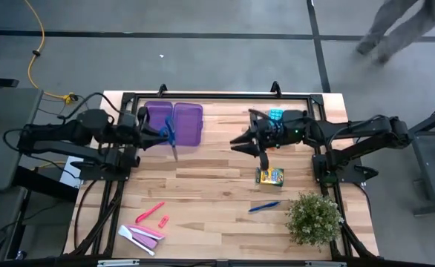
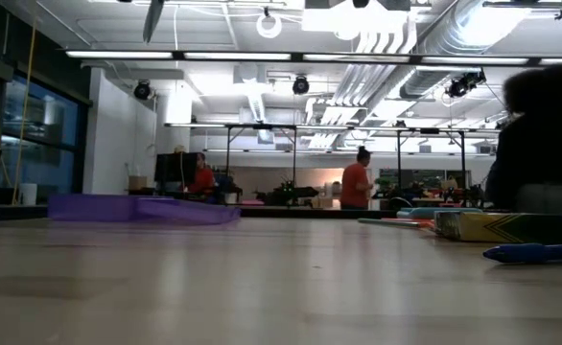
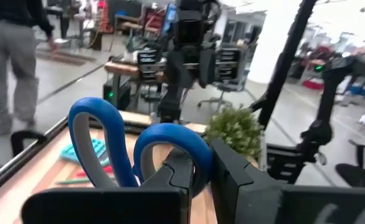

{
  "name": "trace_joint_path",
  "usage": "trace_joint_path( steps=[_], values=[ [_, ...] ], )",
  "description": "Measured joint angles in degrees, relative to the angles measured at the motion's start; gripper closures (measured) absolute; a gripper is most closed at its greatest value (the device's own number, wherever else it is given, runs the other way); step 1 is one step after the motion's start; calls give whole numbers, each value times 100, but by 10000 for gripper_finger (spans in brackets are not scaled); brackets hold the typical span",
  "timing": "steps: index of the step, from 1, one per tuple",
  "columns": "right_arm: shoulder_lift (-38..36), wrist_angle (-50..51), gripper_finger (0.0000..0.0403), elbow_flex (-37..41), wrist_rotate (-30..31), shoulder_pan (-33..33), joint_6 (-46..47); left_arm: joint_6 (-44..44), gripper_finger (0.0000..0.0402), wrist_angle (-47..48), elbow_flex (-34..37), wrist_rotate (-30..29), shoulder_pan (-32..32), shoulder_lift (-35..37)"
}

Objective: Pack school essentials
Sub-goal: Put the blue scissors into the purple supply box

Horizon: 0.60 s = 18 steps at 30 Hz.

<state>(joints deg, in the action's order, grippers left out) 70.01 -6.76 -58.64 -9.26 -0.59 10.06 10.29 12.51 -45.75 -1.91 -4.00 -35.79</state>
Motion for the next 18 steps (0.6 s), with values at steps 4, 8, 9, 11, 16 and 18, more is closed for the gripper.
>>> trace_joint_path(
  steps=[4,8,9,11,16,18],
  values=[
    [-111,-451,393,269,4,-49,77,-202,387,-207,1,-320,199,-129],
    [-232,-662,389,359,114,-38,165,-297,387,-250,1,-485,293,-228],
    [-260,-656,395,361,114,-38,158,-299,387,-237,1,-512,298,-232],
    [-302,-660,400,366,114,-34,160,-298,387,-254,1,-537,297,-232],
    [-335,-656,402,366,114,-36,191,-298,387,-258,1,-588,299,-230],
    [-335,-646,401,366,116,-35,194,-289,387,-260,1,-644,299,-229]
  ],
)
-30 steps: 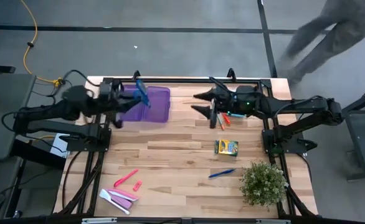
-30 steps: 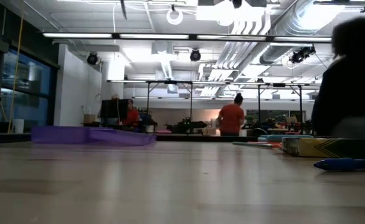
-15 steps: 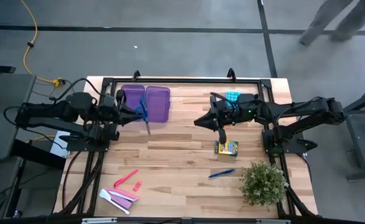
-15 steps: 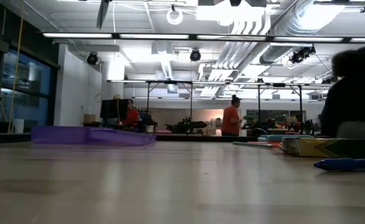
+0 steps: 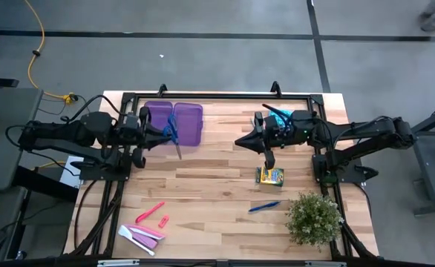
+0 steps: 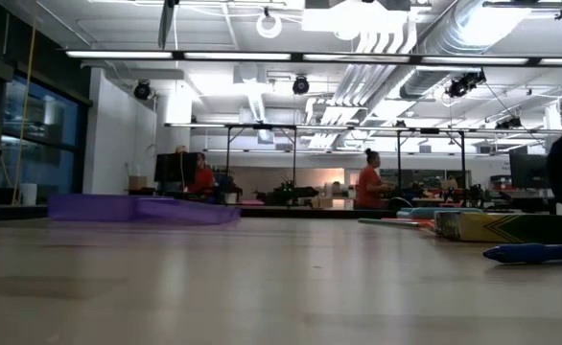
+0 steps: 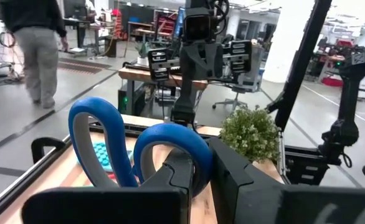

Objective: Pack school essentials
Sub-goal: Put the blue scissors into the purple supply box

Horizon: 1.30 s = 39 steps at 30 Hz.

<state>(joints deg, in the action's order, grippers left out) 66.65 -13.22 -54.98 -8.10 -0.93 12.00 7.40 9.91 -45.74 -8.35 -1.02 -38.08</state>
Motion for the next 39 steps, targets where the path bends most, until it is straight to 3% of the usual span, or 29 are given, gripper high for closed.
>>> trace_joint_path(
  steps=[6,9,14,19,25,33,39],
  values=[
    [0,66,402,0,56,42,-23,142,387,181,-141,-552,-224,-213],
    [0,69,402,0,61,97,-3,214,387,1060,-664,-876,-666,-546],
    [0,170,403,0,100,95,-25,685,387,3307,-1620,-1224,-1800,-1383],
    [3,344,403,0,105,95,-14,511,387,4500,-1669,-1249,-2870,-2098],
    [11,403,403,0,111,95,-31,-10,387,4314,-1288,-1214,-3707,-2942],
    [11,442,403,0,111,95,-43,-290,387,3903,-1228,-1059,-4265,-4099],
    [11,462,403,0,113,95,-45,-151,387,3928,-1226,-380,-4630,-4855]
  ],
)
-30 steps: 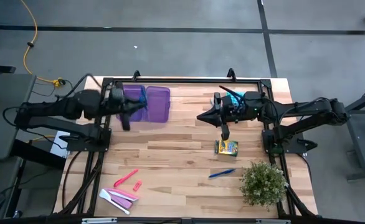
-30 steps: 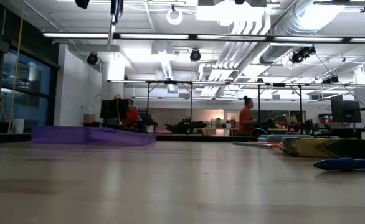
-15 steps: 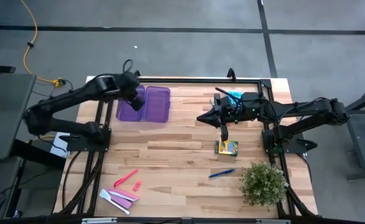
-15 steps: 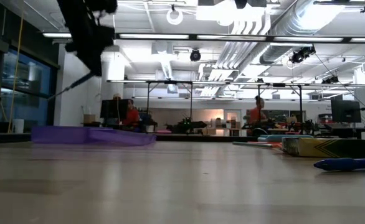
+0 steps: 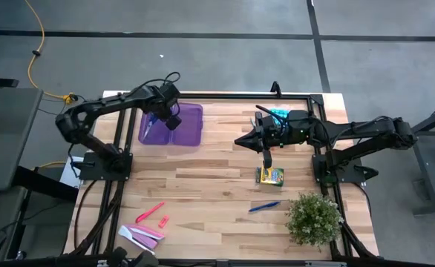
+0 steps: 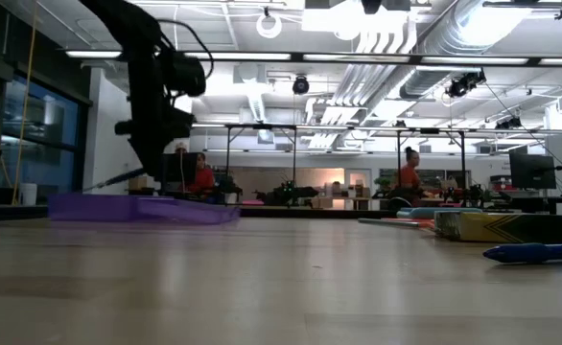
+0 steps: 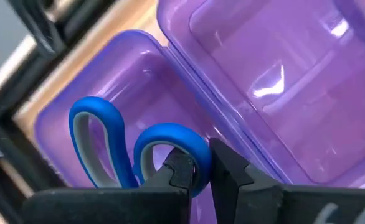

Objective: Pack school essentials
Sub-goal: Put the blue scissors into the purple supply box

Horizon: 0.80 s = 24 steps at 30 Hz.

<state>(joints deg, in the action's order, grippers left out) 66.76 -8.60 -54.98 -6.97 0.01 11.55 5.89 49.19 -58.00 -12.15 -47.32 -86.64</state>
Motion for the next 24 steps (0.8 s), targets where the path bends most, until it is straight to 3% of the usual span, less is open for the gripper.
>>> trace_joint_path(
  steps=[8,24],
  values=[
    [0,2,403,0,45,0,13,-166,386,-106,0,-5,-230,-651],
    [0,0,403,0,117,0,149,-306,385,-315,0,-1,-310,-1068]
  ],
)
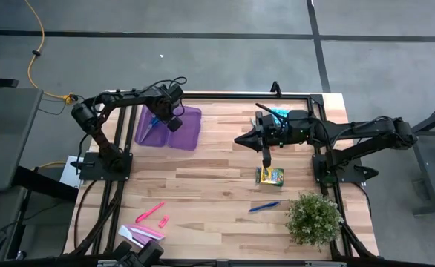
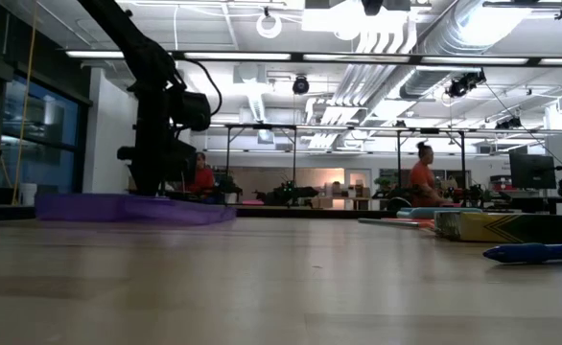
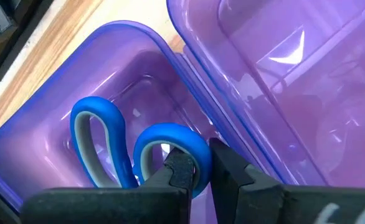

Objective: Pack school essentials
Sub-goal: Put the blue scissors into the purple supply box, then put the pink pen into the purple supply box

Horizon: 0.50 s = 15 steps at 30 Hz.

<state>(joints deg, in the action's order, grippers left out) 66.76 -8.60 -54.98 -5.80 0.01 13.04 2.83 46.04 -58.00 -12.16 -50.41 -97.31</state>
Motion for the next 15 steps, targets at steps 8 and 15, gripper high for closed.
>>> trace_joint_path(
  steps=[8,15],
  values=[
    [2,0,403,0,8,0,-1,-5,345,-2,0,0,2,-7],
    [2,0,403,-2,16,0,-2,-134,294,16,-117,45,2,-5]
  ],
)
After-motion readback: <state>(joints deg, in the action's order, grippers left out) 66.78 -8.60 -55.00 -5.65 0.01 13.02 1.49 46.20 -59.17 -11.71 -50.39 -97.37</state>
